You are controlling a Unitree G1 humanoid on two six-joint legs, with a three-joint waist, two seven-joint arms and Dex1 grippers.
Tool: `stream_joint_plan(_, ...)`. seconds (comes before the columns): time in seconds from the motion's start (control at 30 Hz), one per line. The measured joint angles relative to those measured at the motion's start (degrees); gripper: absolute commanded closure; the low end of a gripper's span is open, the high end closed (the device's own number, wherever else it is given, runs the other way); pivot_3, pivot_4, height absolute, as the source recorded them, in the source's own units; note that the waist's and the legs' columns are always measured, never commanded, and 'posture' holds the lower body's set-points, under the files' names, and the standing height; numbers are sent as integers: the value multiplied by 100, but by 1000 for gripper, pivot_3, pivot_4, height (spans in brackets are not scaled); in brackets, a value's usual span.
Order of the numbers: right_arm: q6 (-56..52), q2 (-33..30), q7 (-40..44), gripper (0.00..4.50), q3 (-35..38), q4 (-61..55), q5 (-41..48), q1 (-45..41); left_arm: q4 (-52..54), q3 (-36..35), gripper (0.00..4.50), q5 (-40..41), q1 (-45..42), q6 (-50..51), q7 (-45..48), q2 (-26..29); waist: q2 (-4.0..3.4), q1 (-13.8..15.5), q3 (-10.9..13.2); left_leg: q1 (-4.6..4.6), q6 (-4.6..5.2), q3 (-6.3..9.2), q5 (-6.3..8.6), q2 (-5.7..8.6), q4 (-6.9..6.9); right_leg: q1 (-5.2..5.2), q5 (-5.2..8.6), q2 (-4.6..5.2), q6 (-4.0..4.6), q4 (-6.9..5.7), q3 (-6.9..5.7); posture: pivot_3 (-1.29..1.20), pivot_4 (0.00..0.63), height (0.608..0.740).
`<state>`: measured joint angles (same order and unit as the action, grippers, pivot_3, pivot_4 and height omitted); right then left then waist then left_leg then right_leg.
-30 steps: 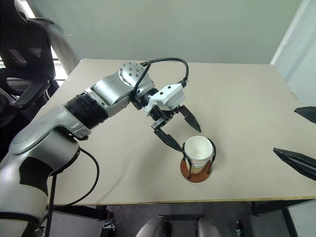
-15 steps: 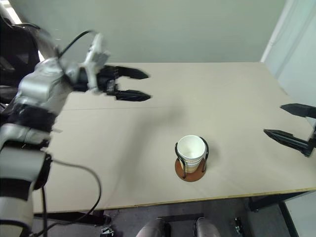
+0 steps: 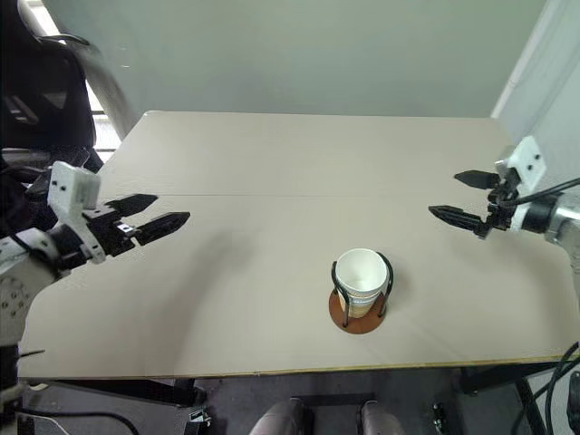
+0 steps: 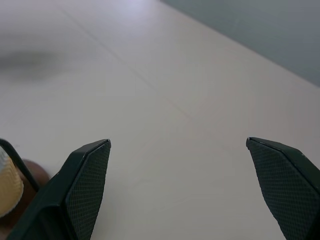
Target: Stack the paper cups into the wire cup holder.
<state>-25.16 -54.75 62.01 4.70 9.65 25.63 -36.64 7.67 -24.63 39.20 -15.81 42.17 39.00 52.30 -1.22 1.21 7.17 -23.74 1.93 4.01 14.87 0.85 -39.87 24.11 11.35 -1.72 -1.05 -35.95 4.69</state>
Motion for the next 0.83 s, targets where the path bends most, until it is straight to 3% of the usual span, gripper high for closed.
stream_joint_plan(0.3, 151, 98, 613, 0, -597, 719, -630, -445, 643, -644, 16, 0, 715, 153, -487, -192, 10, -55, 5, 34, -16, 7, -45, 0, 104, 9, -38, -1, 73, -10, 2, 0, 150, 740)
stream_joint_plan(0.83, 658, 792, 397, 0, -596, 1524, -1190, -1093, 419, -388, 16, -725, 183, -638, -980, -597, 18, -109, 6, 59, -37, 13, -80, -6, 178, 15, -59, -5, 99, -6, 2, 0, 150, 740)
